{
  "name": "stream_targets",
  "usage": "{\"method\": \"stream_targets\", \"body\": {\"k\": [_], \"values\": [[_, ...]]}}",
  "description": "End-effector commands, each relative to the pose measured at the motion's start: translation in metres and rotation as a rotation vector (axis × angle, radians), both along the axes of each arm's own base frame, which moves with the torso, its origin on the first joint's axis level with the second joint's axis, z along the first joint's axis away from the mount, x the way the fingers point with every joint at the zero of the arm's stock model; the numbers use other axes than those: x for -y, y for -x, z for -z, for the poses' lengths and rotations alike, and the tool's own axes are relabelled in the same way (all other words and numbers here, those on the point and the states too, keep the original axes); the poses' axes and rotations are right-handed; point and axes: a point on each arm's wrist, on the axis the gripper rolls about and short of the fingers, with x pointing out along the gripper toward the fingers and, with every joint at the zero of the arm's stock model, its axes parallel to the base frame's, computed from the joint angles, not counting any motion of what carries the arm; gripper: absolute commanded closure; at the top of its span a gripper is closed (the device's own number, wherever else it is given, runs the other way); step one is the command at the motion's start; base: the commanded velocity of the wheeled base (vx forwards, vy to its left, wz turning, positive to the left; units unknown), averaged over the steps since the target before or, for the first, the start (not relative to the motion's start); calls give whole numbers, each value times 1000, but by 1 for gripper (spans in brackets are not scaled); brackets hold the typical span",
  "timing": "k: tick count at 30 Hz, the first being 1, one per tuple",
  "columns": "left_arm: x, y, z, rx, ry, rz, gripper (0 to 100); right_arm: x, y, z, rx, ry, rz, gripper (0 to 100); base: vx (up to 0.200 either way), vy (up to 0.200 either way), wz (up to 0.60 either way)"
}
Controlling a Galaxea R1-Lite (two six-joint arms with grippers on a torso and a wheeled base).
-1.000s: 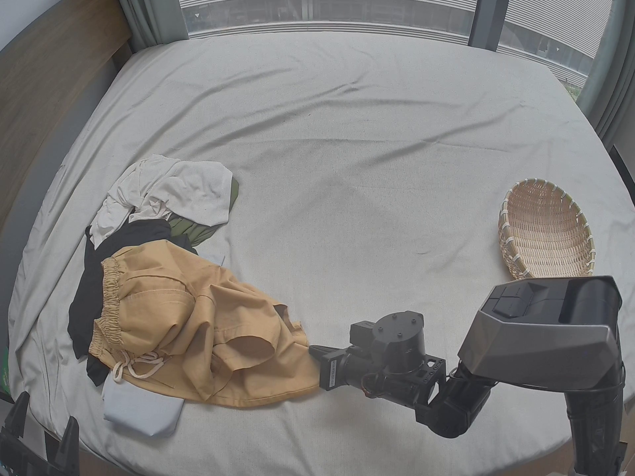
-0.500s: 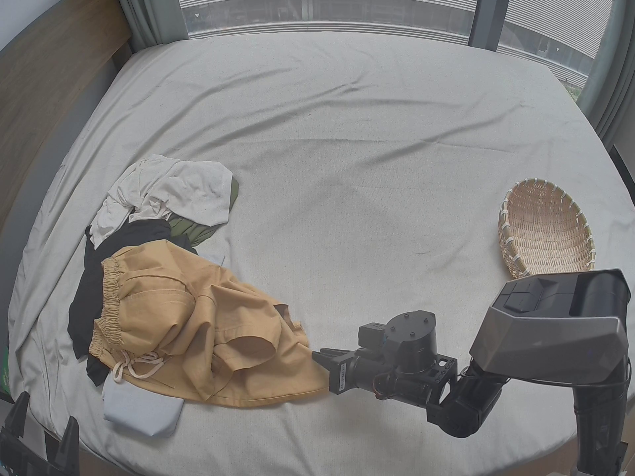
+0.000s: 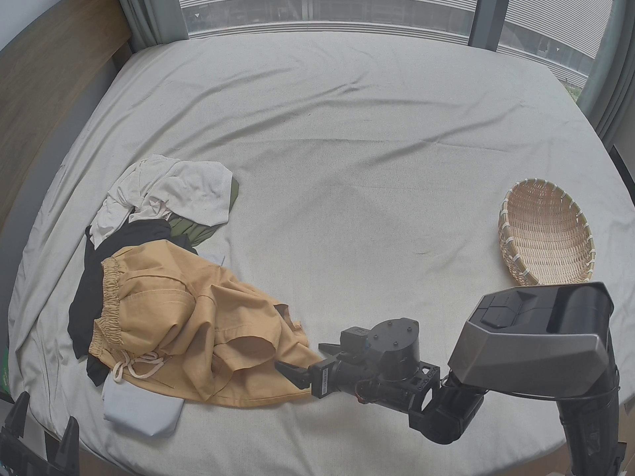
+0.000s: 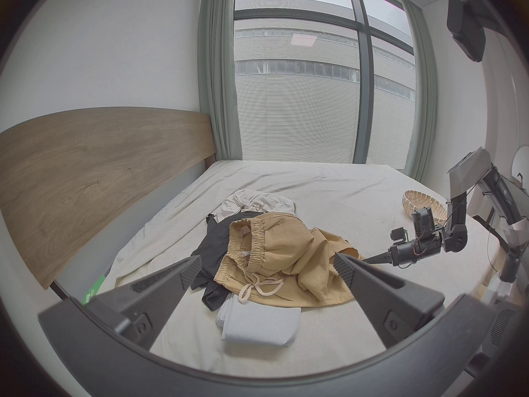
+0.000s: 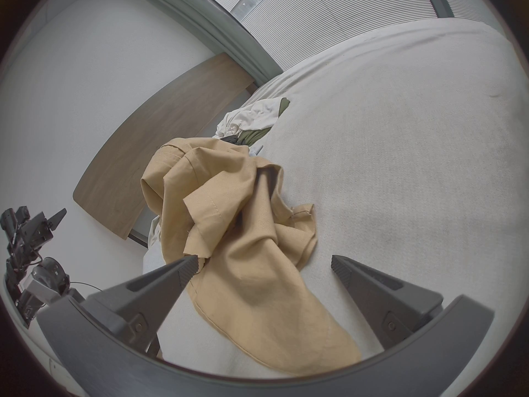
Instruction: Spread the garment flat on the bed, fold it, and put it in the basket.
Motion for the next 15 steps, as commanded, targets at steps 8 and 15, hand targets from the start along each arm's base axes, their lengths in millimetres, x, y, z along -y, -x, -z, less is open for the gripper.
{"method": "stream_targets", "body": {"k": [8, 15], "values": [[0, 0, 5, -2, 1, -1, 0, -3, 1, 7, -6, 9, -8, 100, 0, 0, 0], [0, 0, 5, -2, 1, -1, 0, 27, 8, -11, -19, 34, 46, 100, 0, 0, 0]]}}
